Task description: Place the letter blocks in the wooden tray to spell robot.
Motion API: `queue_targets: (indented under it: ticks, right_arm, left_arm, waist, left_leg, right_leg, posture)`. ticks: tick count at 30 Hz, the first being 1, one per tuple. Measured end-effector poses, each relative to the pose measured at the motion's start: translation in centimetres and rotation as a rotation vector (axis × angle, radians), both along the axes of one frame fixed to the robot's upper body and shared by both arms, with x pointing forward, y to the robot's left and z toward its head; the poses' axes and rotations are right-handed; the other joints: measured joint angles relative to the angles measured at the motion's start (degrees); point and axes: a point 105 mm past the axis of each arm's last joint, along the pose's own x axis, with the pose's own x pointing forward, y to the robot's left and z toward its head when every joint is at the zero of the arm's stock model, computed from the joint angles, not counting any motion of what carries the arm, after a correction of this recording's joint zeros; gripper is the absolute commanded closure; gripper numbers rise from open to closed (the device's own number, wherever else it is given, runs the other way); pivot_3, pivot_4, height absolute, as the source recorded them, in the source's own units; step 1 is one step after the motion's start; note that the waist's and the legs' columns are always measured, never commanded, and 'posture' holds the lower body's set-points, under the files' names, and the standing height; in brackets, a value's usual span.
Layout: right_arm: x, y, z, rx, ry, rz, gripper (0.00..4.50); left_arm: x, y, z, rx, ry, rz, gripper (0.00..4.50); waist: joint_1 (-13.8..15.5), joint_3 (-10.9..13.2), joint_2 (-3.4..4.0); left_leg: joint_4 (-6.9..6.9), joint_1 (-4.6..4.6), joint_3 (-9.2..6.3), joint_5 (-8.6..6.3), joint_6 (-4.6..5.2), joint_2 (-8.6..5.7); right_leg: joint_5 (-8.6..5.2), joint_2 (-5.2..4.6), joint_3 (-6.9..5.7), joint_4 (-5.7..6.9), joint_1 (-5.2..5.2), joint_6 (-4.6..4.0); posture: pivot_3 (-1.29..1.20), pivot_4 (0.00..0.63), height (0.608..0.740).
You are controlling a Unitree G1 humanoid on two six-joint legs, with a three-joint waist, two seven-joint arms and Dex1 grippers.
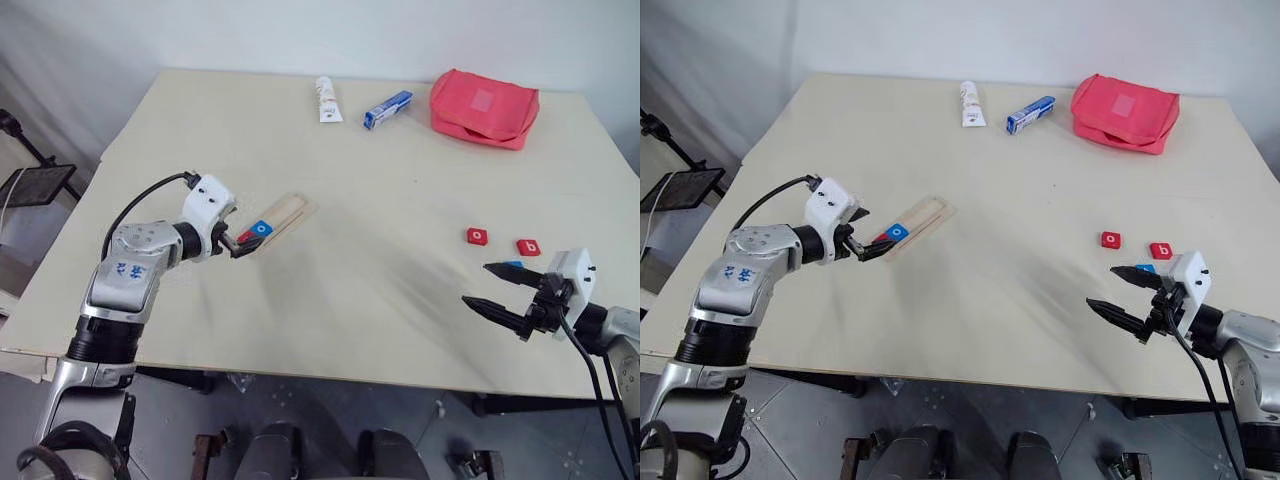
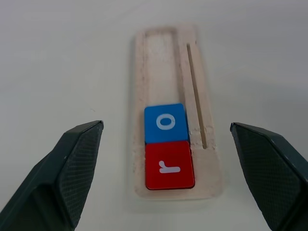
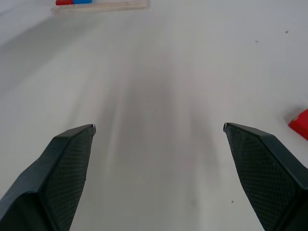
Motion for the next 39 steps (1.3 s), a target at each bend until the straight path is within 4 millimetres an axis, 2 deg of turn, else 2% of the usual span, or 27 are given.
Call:
queue_targets:
  ticks: [10,27,28,34,39]
  right_arm:
    - [-0.3,-0.1,-0.4,0.0,0.015,-0.002,0.04]
    - [-0.2,-0.2,-0.3,-0.003,0.003,-0.007,0.04]
    - [-0.2,-0.1,-0.3,-0.003,0.001,-0.007,0.0]
    - [0.0,-0.3,-0.3,-0.001,0.001,-0.017,0.0]
    - [0.2,-0.3,-0.1,-0.003,-0.008,-0.016,0.0]
  left_arm:
    - [0.4,-0.3,-2.0,0.036,0.142,0.003,0.0]
    - [1.7,-0.8,-2.2,0.113,0.196,-0.017,0.0]
    - [1.9,-0.9,-2.1,0.127,0.198,-0.012,0.4]
    - [2.7,-0.1,-2.2,0.16,0.2,0.043,2.06]
    - [2.7,-0.3,-2.3,0.175,0.192,0.002,2.06]
  waist:
    - [0.0,0.0,-0.02]
    - [0.1,0.0,-0.02]
    - [0.1,0.0,-0.01]
    - [0.0,0.0,0.02]
    - [0.1,0.0,0.02]
  left_leg:
    - [0.04,-0.02,0.01,0.0,0.0,0.01]
    - [0.12,0.02,0.0,0.01,0.0,-0.01]
    - [0.13,0.03,0.0,0.01,0.01,-0.02]
    - [0.12,0.09,0.04,0.02,0.02,-0.02]
    - [0.12,0.09,0.03,0.02,0.02,-0.04]
  right_leg:
    - [0.0,0.01,0.01,0.0,-0.01,0.0]
    - [0.0,-0.01,0.02,0.06,0.05,0.0]
    - [0.0,-0.01,0.02,0.08,0.06,0.0]
    - [0.0,-0.03,0.07,0.12,0.06,0.0]
    - [0.0,-0.05,0.07,0.12,0.08,0.0]
  posture:
    - [0.0,0.15,0.74]
    - [0.0,0.15,0.74]
    - [0.0,0.15,0.74]
    - [0.0,0.15,0.74]
    - [0.0,0.15,0.74]
